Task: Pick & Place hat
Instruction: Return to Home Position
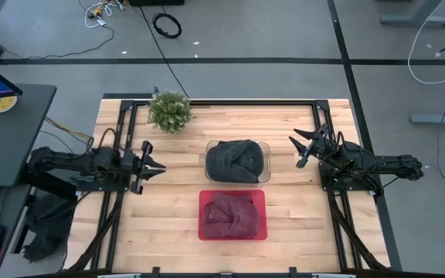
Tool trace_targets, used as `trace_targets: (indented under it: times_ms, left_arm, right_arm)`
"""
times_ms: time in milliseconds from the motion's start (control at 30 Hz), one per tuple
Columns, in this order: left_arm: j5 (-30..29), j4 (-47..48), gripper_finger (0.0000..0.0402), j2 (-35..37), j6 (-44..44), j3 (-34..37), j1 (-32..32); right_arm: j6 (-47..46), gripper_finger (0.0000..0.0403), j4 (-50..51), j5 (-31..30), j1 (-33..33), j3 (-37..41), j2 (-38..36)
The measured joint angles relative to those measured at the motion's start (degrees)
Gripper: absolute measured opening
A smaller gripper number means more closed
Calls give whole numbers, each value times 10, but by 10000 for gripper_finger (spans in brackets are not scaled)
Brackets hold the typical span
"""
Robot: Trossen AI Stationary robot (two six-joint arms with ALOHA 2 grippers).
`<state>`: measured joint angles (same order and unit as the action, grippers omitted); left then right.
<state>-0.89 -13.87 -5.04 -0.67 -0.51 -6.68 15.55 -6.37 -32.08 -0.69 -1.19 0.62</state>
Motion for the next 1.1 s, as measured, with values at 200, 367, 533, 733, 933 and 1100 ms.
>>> trace_targets:
  times_ms: [200, 367, 533, 733, 933, 1100]
  left_arm:
    - [-23, 78, 55, 0, 0, 0, 0]
    - [-38, 118, 55, -1, 0, 0, 0]
    - [-34, 119, 55, -8, 0, 0, 0]
    - [-34, 117, 55, -9, 0, 0, 0]
    - [-34, 117, 55, -9, 0, 0, 0]
    - [-34, 117, 55, -9, 0, 1, 0]
  right_arm:
    - [0, 160, 0, 0, 0, 0, 0]
    - [0, 160, 0, 0, 0, 0, 0]
    - [0, 160, 0, 0, 0, 0, 0]
    - [0, 160, 0, 0, 0, 0, 0]
    - [0, 160, 0, 0, 0, 0, 0]
    - [0, 160, 0, 0, 0, 0, 0]
